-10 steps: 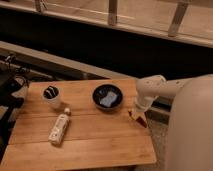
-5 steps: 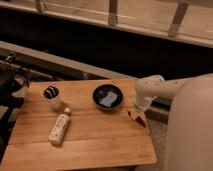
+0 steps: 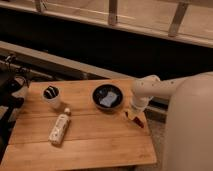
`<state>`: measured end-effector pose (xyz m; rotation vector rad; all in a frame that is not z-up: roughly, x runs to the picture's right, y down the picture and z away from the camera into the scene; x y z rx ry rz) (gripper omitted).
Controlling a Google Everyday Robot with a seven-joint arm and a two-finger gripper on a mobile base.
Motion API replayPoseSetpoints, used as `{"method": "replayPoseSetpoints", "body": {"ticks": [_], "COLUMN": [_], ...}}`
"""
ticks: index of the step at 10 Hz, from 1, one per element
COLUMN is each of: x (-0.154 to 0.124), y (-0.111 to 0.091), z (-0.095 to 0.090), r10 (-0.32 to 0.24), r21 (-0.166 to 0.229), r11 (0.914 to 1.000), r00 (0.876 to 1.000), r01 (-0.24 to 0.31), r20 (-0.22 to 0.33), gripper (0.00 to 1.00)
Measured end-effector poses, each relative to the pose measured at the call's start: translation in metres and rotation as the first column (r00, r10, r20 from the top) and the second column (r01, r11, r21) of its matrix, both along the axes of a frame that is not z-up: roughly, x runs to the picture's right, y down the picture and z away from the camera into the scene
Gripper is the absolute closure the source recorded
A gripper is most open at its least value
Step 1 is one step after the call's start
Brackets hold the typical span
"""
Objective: Drag the pepper across the table
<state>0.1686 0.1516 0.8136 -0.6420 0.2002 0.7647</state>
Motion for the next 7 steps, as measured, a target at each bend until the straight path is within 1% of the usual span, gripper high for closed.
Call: {"method": "replayPoseSetpoints", "body": {"ticks": [1,4,7], "x": [0.000,-0.024,-0.020], "y": [0.002,0.001,0.003], "z": [-0.003,-0.003,-0.006], "r10": [-0.014,-0.043,-0.058], "r21": [-0.001,-0.002,-0.001], "r11": [0.9999,0.9991,0.9983], "r00": [1.000,0.999,0.998], "r01": [0.014,0.043,0.058], "r20": [0.002,0.016,0.014], "gripper": [1.00,1.00,1.00]}}
